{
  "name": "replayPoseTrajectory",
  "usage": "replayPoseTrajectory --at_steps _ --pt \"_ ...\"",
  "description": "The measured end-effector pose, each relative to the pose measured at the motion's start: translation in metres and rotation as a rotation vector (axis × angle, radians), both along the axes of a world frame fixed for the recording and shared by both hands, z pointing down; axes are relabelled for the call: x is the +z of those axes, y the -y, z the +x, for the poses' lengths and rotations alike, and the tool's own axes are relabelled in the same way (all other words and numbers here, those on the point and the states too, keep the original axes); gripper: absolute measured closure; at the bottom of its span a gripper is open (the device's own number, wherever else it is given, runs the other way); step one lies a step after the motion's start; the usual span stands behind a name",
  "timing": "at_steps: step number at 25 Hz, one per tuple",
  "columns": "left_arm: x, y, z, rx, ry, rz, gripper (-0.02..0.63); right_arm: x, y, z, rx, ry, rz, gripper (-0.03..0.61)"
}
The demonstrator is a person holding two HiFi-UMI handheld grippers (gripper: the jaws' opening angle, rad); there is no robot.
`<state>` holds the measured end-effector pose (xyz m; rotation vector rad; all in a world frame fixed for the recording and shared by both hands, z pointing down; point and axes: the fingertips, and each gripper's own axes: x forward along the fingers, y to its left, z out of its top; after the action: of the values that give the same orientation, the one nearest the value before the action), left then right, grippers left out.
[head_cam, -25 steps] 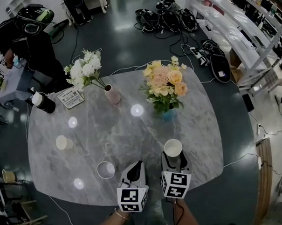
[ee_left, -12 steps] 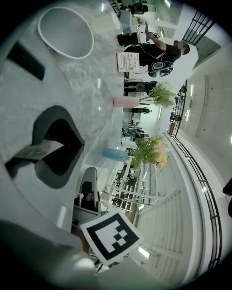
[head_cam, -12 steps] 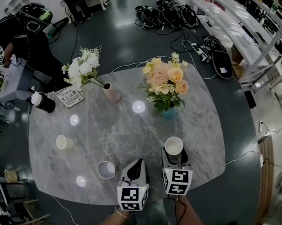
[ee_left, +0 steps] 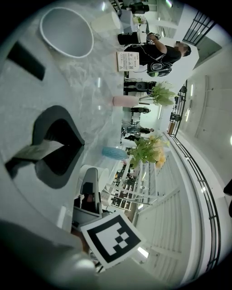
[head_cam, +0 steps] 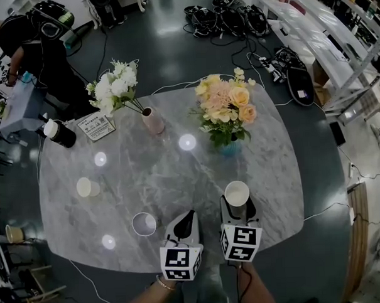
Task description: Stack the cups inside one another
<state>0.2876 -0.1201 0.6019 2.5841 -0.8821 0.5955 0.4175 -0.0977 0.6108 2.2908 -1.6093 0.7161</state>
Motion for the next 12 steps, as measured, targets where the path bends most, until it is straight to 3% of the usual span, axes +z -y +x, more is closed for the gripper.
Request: replayPoseTrajectory --at_steps 12 --pt "-0.018 -0.006 -0.011 -0.011 -0.032 0.001 0.614 -0.028 -0.004 -0.014 -0.006 -0.016 0.021 0.319"
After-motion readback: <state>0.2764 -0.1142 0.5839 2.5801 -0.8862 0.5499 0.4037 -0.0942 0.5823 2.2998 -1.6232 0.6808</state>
